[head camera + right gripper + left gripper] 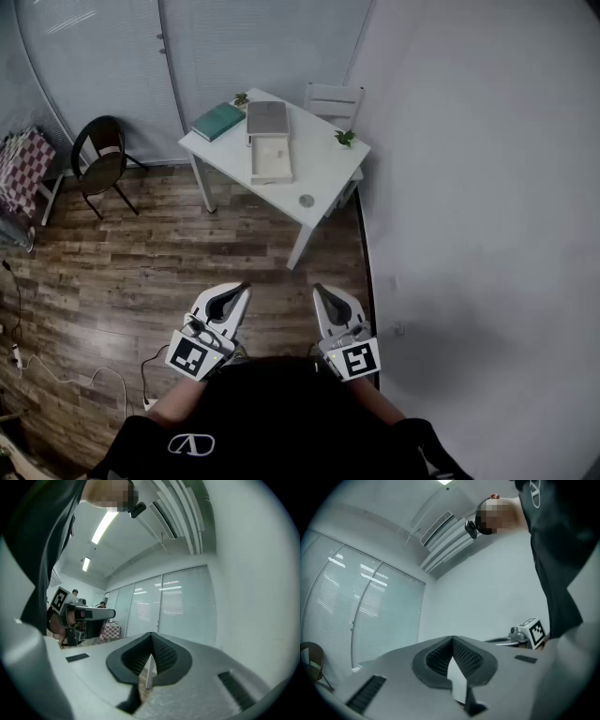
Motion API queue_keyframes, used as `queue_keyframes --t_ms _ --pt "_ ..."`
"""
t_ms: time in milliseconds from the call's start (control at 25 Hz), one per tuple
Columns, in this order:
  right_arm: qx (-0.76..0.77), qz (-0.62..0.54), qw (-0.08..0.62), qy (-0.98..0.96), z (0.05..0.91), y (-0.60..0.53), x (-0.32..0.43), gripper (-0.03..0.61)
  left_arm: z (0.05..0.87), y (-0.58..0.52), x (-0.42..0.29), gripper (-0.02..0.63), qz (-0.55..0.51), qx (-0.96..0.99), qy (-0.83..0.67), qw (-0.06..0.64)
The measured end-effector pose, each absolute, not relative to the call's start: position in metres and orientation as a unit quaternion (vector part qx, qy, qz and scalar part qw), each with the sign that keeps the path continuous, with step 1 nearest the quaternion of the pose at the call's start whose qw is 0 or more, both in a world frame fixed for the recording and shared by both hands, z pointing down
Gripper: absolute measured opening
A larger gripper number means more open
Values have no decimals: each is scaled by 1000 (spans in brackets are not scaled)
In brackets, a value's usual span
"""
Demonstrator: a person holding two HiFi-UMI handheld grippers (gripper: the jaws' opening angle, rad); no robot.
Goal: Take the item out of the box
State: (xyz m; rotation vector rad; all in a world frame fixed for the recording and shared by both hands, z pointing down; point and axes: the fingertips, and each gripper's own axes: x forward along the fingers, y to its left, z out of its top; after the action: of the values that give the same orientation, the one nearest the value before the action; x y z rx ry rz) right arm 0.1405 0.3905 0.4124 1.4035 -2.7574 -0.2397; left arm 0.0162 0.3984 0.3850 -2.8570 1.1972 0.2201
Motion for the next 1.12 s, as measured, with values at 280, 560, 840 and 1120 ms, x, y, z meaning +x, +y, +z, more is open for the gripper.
queue_keyframes --t_ms 280,560,840,1120 --pt "451 -79 21 -889 408 395 136 2 384 403 13 5 68 -921 384 14" --pt "440 -50 -10 -896 409 395 139 5 388 403 15 5 68 -919 389 10" --pt "442 -50 -15 -896 408 383 153 5 387 394 21 5 69 -913 402 11" --pt "418 -55 -21 -906 419 367 173 5 394 378 47 5 65 -905 421 11"
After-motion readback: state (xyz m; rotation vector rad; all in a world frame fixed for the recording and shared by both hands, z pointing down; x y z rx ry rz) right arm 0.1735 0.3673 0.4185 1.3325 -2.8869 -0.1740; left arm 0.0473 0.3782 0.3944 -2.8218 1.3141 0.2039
